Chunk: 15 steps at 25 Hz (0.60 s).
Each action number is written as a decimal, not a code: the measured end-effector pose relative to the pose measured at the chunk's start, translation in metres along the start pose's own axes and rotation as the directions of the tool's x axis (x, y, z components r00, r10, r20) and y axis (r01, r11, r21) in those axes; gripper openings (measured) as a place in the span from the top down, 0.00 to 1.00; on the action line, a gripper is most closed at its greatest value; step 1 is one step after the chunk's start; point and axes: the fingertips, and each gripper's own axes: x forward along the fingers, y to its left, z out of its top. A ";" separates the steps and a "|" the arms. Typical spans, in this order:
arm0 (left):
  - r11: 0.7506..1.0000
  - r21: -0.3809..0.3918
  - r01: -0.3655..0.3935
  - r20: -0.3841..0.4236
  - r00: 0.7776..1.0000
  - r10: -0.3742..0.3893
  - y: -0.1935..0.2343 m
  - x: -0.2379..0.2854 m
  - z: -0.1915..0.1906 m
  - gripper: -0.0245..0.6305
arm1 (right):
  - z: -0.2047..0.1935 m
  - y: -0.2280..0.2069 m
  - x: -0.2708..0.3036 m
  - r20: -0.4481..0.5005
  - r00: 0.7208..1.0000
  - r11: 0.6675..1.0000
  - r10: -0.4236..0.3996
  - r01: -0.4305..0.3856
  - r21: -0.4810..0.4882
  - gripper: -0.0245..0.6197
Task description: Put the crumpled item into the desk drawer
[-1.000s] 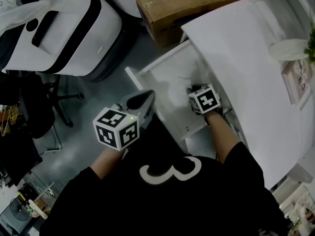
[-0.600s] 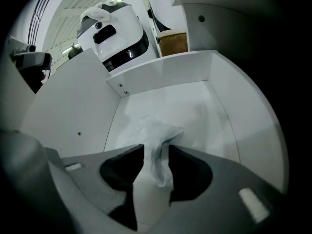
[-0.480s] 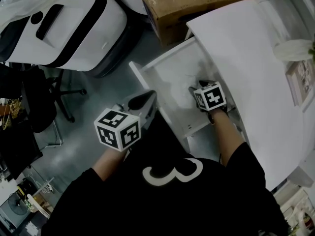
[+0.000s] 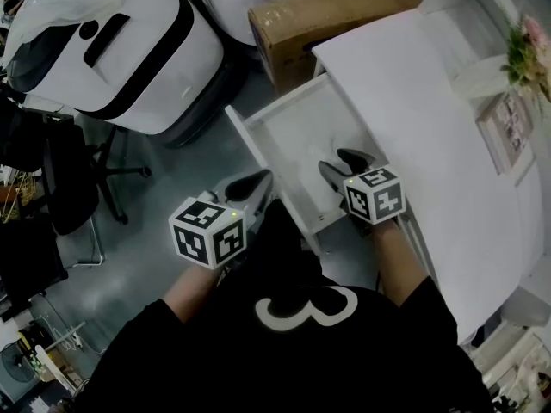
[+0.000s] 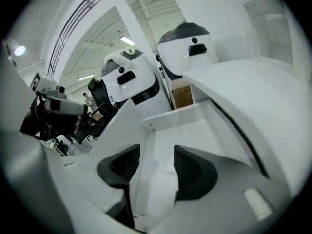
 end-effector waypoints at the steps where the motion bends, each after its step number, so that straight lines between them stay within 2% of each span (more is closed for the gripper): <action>1: 1.000 0.003 0.004 0.008 1.000 -0.004 -0.007 -0.005 -0.001 0.95 | 0.007 0.009 -0.015 0.038 0.999 1.000 0.012 -0.012 -0.014 0.62; 6: 0.999 0.010 0.040 0.055 0.998 -0.041 -0.048 -0.030 -0.004 0.95 | 0.040 0.048 -0.099 0.244 0.968 0.998 0.050 -0.036 -0.061 0.82; 9: 0.998 0.035 0.061 0.090 0.994 -0.064 -0.077 -0.046 -0.003 0.95 | 0.043 0.069 -0.144 0.326 0.943 0.995 0.068 -0.042 -0.087 0.86; 11: 0.995 0.065 0.074 0.118 0.990 -0.081 -0.096 -0.057 0.003 0.95 | 0.044 0.082 -0.170 0.379 0.922 0.995 0.083 -0.053 -0.087 0.94; 13: 0.991 0.095 0.090 0.149 0.983 -0.104 -0.116 -0.069 0.008 0.95 | 0.042 0.096 -0.192 0.419 0.901 0.994 0.113 -0.099 -0.056 0.96; 15: 0.984 0.120 0.128 0.198 0.969 -0.150 -0.139 -0.082 0.015 0.95 | 0.039 0.111 -0.215 0.450 0.878 0.984 0.162 -0.177 -0.010 0.96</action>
